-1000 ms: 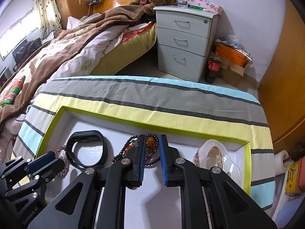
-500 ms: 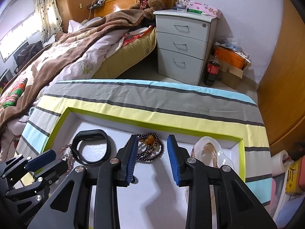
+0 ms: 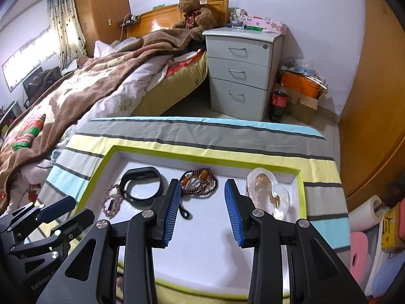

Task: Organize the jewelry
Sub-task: 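Withdraw both open tools from the box toward the loose hair ties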

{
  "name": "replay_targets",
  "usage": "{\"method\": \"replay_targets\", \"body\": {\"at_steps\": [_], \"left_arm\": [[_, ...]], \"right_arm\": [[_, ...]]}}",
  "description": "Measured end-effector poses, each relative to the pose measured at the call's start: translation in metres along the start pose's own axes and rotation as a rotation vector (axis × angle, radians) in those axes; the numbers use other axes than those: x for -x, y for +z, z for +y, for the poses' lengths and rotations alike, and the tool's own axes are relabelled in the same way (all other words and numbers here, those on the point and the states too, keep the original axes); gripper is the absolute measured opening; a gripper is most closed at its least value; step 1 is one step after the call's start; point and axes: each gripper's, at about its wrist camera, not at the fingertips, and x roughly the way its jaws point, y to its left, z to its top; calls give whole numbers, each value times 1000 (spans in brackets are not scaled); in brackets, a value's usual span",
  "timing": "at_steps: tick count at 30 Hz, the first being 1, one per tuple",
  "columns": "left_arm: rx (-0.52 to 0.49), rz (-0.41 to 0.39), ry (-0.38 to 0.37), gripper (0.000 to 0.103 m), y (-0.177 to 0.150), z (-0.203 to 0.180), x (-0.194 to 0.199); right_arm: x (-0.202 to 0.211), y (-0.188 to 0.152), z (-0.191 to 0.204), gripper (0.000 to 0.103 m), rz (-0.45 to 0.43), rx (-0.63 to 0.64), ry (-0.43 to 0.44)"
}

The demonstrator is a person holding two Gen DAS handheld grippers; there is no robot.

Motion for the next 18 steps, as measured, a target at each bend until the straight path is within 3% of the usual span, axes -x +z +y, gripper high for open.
{"method": "replay_targets", "body": {"at_steps": [18], "left_arm": [[-19, -63, 9, 48, -34, 2, 62]], "right_arm": [[61, -52, 11, 37, -64, -1, 16]]}}
